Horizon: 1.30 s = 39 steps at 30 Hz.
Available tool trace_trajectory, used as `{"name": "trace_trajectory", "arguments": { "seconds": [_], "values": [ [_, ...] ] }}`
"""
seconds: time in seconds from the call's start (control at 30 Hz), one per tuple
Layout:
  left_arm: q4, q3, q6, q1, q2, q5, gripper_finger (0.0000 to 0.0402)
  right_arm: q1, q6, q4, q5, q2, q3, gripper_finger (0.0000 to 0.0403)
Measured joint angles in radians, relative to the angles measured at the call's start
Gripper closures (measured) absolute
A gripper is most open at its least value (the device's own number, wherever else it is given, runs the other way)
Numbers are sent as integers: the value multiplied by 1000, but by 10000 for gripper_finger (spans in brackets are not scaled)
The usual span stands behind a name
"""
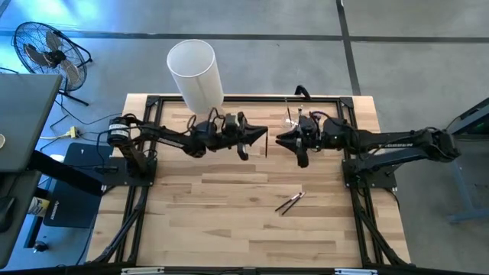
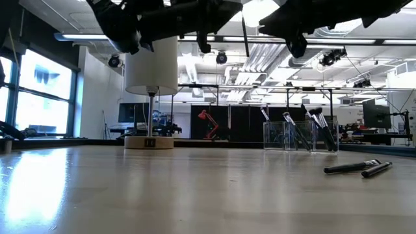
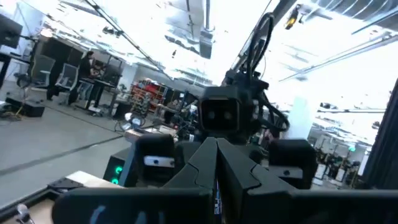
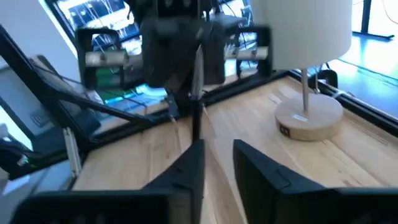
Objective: Put items in baskets/containers
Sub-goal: Put the eyeshadow brush into the transparent organizer
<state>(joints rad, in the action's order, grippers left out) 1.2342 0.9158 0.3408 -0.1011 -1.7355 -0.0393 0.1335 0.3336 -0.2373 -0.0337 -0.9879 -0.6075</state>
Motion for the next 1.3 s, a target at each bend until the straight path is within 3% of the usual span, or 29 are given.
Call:
{"name": "trace_trajectory", "arguments": {
  "seconds": [0.2, 0.37, 0.63, 0.97, 1.3],
  "values": [
    [-35, 46, 0, -66, 0, 117, 401, 18, -87, -57, 8, -1, 1, 265],
    [-149, 113, -23, -86, 0, 192, 401, 45, -109, -78, 23, -10, -1, 248],
    [-359, 221, -106, -89, 0, 241, 401, 70, -125, -78, -30, -116, -87, 247],
    [-377, 232, -149, -105, 0, 239, 401, 70, -128, -49, -24, -115, -103, 259],
    [-432, 232, -145, -115, 0, 260, 401, 83, -123, 200, 18, -53, -103, 275]
  ]
}}
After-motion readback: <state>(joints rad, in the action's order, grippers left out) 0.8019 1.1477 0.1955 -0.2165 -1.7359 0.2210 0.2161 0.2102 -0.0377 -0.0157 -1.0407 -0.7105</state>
